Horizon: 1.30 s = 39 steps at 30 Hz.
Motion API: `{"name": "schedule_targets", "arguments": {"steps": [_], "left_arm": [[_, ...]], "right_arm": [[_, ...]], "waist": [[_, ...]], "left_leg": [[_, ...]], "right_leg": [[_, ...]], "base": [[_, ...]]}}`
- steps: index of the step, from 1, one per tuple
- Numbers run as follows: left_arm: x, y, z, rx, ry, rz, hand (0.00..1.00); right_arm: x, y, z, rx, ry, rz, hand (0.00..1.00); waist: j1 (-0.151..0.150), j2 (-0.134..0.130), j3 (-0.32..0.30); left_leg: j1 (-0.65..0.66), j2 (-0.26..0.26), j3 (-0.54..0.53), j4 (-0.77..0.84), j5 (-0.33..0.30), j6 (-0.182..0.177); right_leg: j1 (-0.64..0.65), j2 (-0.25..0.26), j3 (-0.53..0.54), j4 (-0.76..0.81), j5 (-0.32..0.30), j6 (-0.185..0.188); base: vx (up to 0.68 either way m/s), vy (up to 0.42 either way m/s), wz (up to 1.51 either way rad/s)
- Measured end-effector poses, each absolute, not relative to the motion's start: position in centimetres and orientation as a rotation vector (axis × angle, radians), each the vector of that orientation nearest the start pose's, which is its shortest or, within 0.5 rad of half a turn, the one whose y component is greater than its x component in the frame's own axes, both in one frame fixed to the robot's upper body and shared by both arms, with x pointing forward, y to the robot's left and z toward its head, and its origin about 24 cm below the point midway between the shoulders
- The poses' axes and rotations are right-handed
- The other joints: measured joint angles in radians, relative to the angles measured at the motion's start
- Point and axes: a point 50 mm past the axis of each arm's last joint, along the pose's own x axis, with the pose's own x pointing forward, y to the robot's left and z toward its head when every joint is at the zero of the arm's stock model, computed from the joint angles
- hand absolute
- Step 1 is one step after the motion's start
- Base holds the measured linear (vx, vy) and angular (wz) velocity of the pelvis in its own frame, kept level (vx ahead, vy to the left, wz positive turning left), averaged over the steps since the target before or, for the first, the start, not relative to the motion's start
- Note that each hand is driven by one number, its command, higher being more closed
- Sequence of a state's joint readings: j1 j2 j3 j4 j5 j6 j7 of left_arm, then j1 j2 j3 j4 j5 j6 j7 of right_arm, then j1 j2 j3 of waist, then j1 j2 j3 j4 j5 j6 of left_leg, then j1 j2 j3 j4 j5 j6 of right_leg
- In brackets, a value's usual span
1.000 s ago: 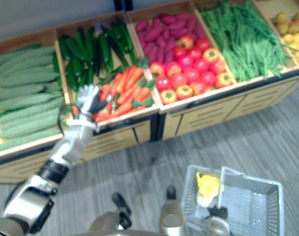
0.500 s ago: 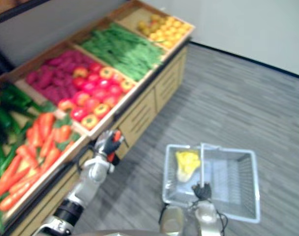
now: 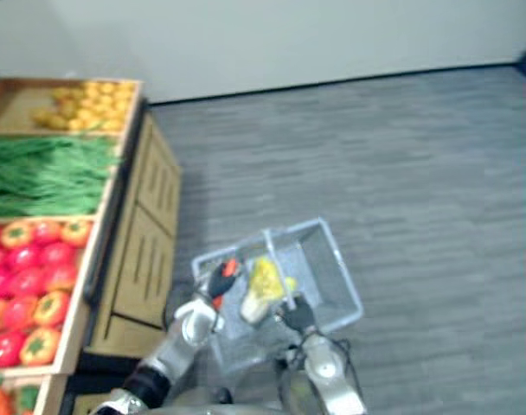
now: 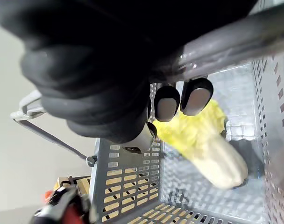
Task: Pick vegetable in the basket
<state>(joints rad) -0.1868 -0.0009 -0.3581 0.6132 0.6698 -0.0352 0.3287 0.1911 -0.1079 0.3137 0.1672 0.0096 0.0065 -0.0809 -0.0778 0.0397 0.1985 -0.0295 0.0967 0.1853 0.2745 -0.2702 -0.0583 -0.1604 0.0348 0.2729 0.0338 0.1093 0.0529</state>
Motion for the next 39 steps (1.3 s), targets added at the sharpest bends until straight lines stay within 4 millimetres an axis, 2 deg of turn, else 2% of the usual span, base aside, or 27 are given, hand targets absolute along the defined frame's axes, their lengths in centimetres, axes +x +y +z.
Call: {"name": "schedule_targets", "arguments": {"steps": [2, 4, 6, 7, 8, 9, 10, 11, 12, 14, 18, 20, 22, 23, 27, 30, 32, 34, 35, 36, 38, 39], "left_arm": [[25.9, 6.7, -4.1, 0.851, 0.117, -0.261, 1.00], [26.6, 6.1, -3.9, 0.892, 0.110, -0.287, 1.00], [27.6, 5.9, -3.4, 0.922, 0.094, -0.290, 1.00], [28.3, 5.8, -2.9, 0.939, 0.079, -0.287, 1.00], [28.9, 5.8, -2.5, 0.949, 0.066, -0.282, 0.00], [29.4, 6.0, -2.0, 0.959, 0.055, -0.269, 0.00], [30.0, 6.3, -1.8, 0.976, 0.057, -0.258, 0.00], [29.9, 6.8, -2.4, 0.996, 0.091, -0.253, 0.00], [29.7, 7.0, -2.7, 1.005, 0.106, -0.251, 0.00], [29.7, 7.8, -3.0, 1.010, 0.136, -0.227, 0.00], [29.7, 8.3, -2.9, 1.029, 0.133, -0.214, 0.00], [29.8, 8.1, -2.4, 1.020, 0.104, -0.206, 0.00], [30.2, 7.8, -0.4, 0.988, 0.009, -0.172, 0.00], [30.2, 7.7, -0.1, 0.979, -0.009, -0.167, 0.00], [28.4, 7.5, 1.8, 0.863, -0.109, -0.120, 0.00], [27.6, 10.1, 4.7, 0.746, -0.201, 0.013, 0.00], [27.0, 12.9, 6.3, 0.680, -0.248, 0.121, 0.00], [26.8, 15.3, 6.7, 0.604, -0.239, 0.212, 0.00], [26.5, 17.0, 6.2, 0.529, -0.198, 0.282, 0.00], [26.3, 17.9, 5.9, 0.497, -0.171, 0.318, 0.00], [25.3, 21.1, 2.8, 0.427, -0.003, 0.425, 0.00], [25.0, 21.8, 1.7, 0.419, 0.053, 0.443, 0.00]], "right_arm": [[19.2, -10.6, -3.4, -0.066, 0.338, 0.200, 1.00], [19.2, -9.9, -2.8, -0.043, 0.311, 0.227, 1.00], [19.2, -8.9, -2.2, -0.017, 0.289, 0.262, 1.00], [19.2, -8.4, -1.6, 0.009, 0.266, 0.282, 1.00], [19.2, -8.0, -1.1, 0.024, 0.247, 0.296, 1.00], [19.3, -7.7, -0.6, 0.031, 0.221, 0.311, 1.00], [19.8, -7.4, 0.1, 0.045, 0.189, 0.321, 1.00], [19.8, -7.2, 0.2, 0.055, 0.186, 0.334, 1.00], [19.7, -7.2, 0.1, 0.059, 0.188, 0.339, 1.00], [19.5, -6.9, 0.2, 0.059, 0.182, 0.364, 1.00], [18.9, -7.8, -0.2, 0.070, 0.195, 0.323, 1.00], [18.5, -9.1, -0.9, 0.059, 0.226, 0.266, 1.00], [18.6, -11.6, -2.4, -0.015, 0.282, 0.137, 1.00], [18.6, -12.1, -2.7, -0.030, 0.294, 0.104, 1.00], [18.1, -17.8, -4.9, -0.113, 0.419, -0.187, 1.00], [16.1, -22.0, -7.0, -0.173, 0.557, -0.390, 1.00], [14.3, -24.4, -8.3, -0.184, 0.656, -0.518, 1.00], [12.5, -26.1, -9.5, -0.182, 0.743, -0.616, 1.00], [11.6, -26.8, -10.1, -0.176, 0.797, -0.663, 1.00], [11.2, -27.0, -10.4, -0.171, 0.818, -0.679, 1.00], [10.5, -27.4, -11.1, -0.154, 0.872, -0.714, 1.00], [10.5, -27.4, -11.2, -0.154, 0.881, -0.713, 1.00]], "waist": [[-0.001, -0.017, 0.007], [-0.008, -0.028, 0.015], [-0.028, -0.049, 0.030], [-0.036, -0.068, 0.041], [-0.037, -0.083, 0.045], [-0.036, -0.088, 0.052], [-0.026, -0.083, 0.074], [-0.023, -0.091, 0.080], [-0.020, -0.096, 0.080], [-0.015, -0.096, 0.081], [-0.024, -0.096, 0.081], [-0.024, -0.096, 0.081], [-0.021, -0.093, 0.079], [-0.020, -0.092, 0.078], [0.003, -0.066, 0.063], [0.025, -0.042, 0.037], [0.039, -0.031, 0.018], [0.053, -0.027, -0.003], [0.055, -0.028, -0.016], [0.055, -0.029, -0.019], [0.059, -0.033, -0.047], [0.059, -0.034, -0.048]], "left_leg": [[0.000, -0.032, 0.057, -0.050, 0.032, 0.016], [0.000, -0.053, 0.094, -0.083, 0.042, 0.028], [-0.004, -0.066, 0.109, -0.085, 0.042, 0.029], [-0.013, -0.068, 0.121, -0.080, 0.038, 0.034], [-0.027, -0.067, 0.140, -0.076, 0.037, 0.037], [-0.049, -0.055, 0.167, -0.080, 0.050, 0.057], [-0.053, -0.032, 0.191, -0.089, 0.053, 0.059], [-0.042, -0.026, 0.202, -0.091, 0.054, 0.058], [-0.035, -0.026, 0.211, -0.090, 0.053, 0.057], [-0.035, -0.025, 0.219, -0.080, 0.046, 0.046], [-0.014, -0.007, 0.218, -0.082, 0.035, 0.029], [0.016, -0.004, 0.213, -0.088, 0.035, 0.029], [0.041, -0.010, 0.206, -0.102, 0.036, 0.029], [0.042, -0.013, 0.201, -0.103, 0.036, 0.029], [0.052, -0.040, 0.145, -0.117, 0.042, 0.038], [0.060, -0.051, 0.091, -0.120, 0.053, 0.043], [0.083, -0.062, 0.054, -0.140, 0.070, 0.044], [0.092, -0.070, 0.025, -0.152, 0.080, 0.046], [0.096, -0.072, 0.007, -0.155, 0.083, 0.047], [0.103, -0.073, -0.001, -0.158, 0.084, 0.048], [0.111, -0.075, -0.009, -0.171, 0.091, 0.041], [0.116, -0.075, -0.009, -0.173, 0.092, 0.039]], "right_leg": [[-0.023, -0.023, 0.055, -0.056, 0.053, 0.021], [-0.045, -0.036, 0.091, -0.079, 0.073, 0.035], [-0.058, -0.043, 0.115, -0.084, 0.080, 0.042], [-0.072, -0.046, 0.117, -0.084, 0.086, 0.043], [-0.089, -0.048, 0.091, -0.091, 0.100, 0.024], [-0.113, -0.061, 0.001, -0.090, 0.062, -0.057], [-0.175, -0.075, -0.153, 0.029, 0.032, -0.086], [-0.177, -0.097, -0.213, 0.094, 0.003, -0.066], [-0.167, -0.099, -0.218, 0.086, -0.003, -0.050], [-0.143, -0.093, -0.195, 0.019, 0.024, -0.008], [-0.091, -0.072, -0.186, -0.057, 0.054, -0.004], [-0.054, -0.071, -0.192, -0.071, 0.054, -0.004], [-0.021, -0.078, -0.204, -0.089, 0.059, 0.003], [-0.016, -0.081, -0.208, -0.094, 0.061, 0.007], [0.036, -0.116, -0.253, -0.140, 0.081, 0.020], [0.068, -0.134, -0.306, -0.140, 0.079, 0.022], [0.100, -0.146, -0.339, -0.140, 0.076, 0.024], [0.126, -0.150, -0.375, -0.141, 0.066, 0.026], [0.142, -0.156, -0.395, -0.141, 0.062, 0.025], [0.151, -0.159, -0.403, -0.141, 0.060, 0.025], [0.159, -0.163, -0.415, -0.142, 0.053, 0.021], [0.162, -0.163, -0.414, -0.142, 0.049, 0.022]], "base": [[0.08, 0.143, -0.68], [0.07, 0.139, -0.59], [0.05, 0.112, -0.43], [0.00, 0.065, -0.33], [-0.02, 0.032, -0.38], [-0.03, 0.005, -0.51], [0.04, 0.023, -0.55], [0.09, 0.035, -0.49], [0.13, 0.011, -0.35], [0.09, -0.066, -0.39], [0.06, -0.070, -0.15], [0.02, -0.033, 0.06], [-0.02, 0.006, 0.15], [-0.05, 0.034, 0.26], [-0.04, 0.052, 0.36], [-0.03, 0.036, 0.54], [-0.04, 0.016, 0.48], [-0.07, -0.017, 0.55], [-0.08, -0.023, 0.49], [-0.08, -0.002, 0.41], [-0.08, -0.016, 0.15], [-0.07, -0.031, -0.03]]}}
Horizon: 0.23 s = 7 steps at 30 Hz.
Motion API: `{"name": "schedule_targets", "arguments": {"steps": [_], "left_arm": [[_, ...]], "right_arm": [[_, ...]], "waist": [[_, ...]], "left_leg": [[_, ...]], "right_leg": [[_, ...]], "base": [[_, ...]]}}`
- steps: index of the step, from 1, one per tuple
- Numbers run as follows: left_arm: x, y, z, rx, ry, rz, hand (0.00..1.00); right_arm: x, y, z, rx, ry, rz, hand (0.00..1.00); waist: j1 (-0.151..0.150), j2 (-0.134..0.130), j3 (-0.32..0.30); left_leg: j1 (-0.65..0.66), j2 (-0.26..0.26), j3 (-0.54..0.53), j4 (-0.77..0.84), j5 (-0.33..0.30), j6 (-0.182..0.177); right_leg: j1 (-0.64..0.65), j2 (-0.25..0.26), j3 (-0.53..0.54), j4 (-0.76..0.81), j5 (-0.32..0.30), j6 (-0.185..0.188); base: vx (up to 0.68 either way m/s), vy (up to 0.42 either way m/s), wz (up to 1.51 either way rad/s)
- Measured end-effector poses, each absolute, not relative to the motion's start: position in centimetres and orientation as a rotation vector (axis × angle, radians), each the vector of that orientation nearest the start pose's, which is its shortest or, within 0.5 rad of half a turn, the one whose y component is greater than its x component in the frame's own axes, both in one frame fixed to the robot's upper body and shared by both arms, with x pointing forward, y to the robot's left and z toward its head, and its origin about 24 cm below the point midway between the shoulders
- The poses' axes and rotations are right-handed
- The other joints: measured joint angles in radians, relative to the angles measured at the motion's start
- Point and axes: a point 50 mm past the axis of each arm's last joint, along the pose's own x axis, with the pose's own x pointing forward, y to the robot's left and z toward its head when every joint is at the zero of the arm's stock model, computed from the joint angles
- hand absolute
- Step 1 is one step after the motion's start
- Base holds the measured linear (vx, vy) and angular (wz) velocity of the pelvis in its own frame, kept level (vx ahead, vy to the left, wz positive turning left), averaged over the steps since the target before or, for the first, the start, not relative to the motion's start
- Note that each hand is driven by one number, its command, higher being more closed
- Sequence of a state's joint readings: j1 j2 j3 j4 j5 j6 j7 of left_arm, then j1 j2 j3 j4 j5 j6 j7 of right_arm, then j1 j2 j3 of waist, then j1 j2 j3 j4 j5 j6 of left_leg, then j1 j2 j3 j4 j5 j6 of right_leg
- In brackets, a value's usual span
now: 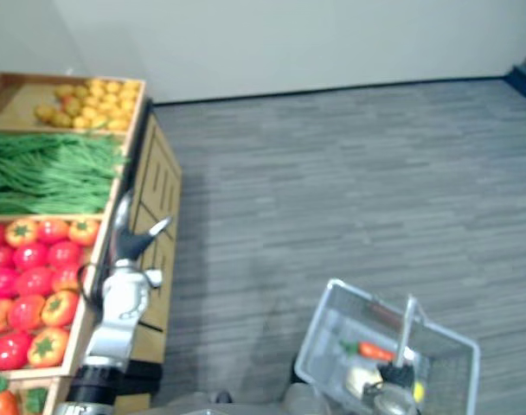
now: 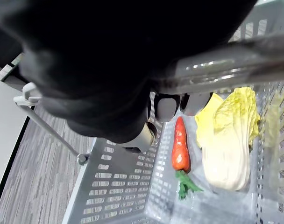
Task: Pick vegetable in the basket
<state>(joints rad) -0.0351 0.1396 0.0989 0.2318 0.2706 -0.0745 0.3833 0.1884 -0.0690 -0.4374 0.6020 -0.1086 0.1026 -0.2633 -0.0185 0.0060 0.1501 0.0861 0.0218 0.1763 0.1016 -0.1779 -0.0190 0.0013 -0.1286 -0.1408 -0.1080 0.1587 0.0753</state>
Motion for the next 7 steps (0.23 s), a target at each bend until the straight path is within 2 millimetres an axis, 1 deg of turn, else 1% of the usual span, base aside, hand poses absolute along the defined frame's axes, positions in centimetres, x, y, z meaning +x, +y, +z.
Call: {"name": "schedule_targets", "arguments": {"steps": [2, 3, 4, 5, 6, 7], "left_arm": [[23.0, 24.0, -3.3, 0.378, 0.323, 0.486, 0.00], [22.2, 24.4, -4.7, 0.377, 0.396, 0.484, 0.00], [20.5, 24.9, -7.1, 0.368, 0.532, 0.476, 0.00], [18.6, 25.0, -9.2, 0.364, 0.658, 0.459, 0.00], [17.5, 25.1, -10.1, 0.359, 0.719, 0.451, 0.00], [16.1, 25.2, -11.4, 0.347, 0.803, 0.444, 0.00]], "right_arm": [[10.3, -27.8, -11.5, -0.143, 0.909, -0.731, 1.00], [10.3, -27.9, -11.6, -0.142, 0.918, -0.734, 1.00], [10.1, -28.2, -11.8, -0.147, 0.939, -0.731, 1.00], [9.8, -28.4, -12.1, -0.150, 0.965, -0.730, 1.00], [9.7, -28.5, -12.2, -0.151, 0.978, -0.730, 1.00], [9.4, -28.7, -12.3, -0.151, 0.994, -0.730, 1.00]], "waist": [[0.001, -0.004, -0.011], [0.000, -0.001, -0.014], [-0.002, -0.006, -0.013], [-0.001, -0.004, -0.015], [-0.001, -0.006, -0.017], [-0.002, -0.008, -0.019]], "left_leg": [[0.008, 0.002, 0.001, -0.012, 0.006, -0.007], [0.010, 0.003, 0.002, -0.013, 0.006, -0.007], [0.013, 0.006, 0.005, -0.015, 0.006, -0.008], [0.022, 0.009, 0.009, -0.021, 0.008, -0.010], [0.026, 0.010, 0.010, -0.028, 0.009, -0.012], [0.029, 0.013, 0.011, -0.031, 0.010, -0.014]], "right_leg": [[0.002, 0.001, 0.000, -0.004, -0.003, -0.003], [0.002, 0.003, 0.001, -0.005, -0.003, -0.003], [0.003, 0.006, 0.002, -0.005, -0.003, -0.003], [0.005, 0.010, 0.006, -0.005, -0.004, -0.003], [0.005, 0.012, 0.008, -0.005, -0.004, -0.004], [0.006, 0.015, 0.009, -0.005, -0.005, -0.006]], "base": [[-0.07, -0.035, -0.03], [-0.06, -0.039, -0.05], [-0.04, -0.038, -0.12], [-0.03, -0.036, -0.14], [-0.01, -0.033, -0.10], [0.00, -0.019, -0.05]]}}
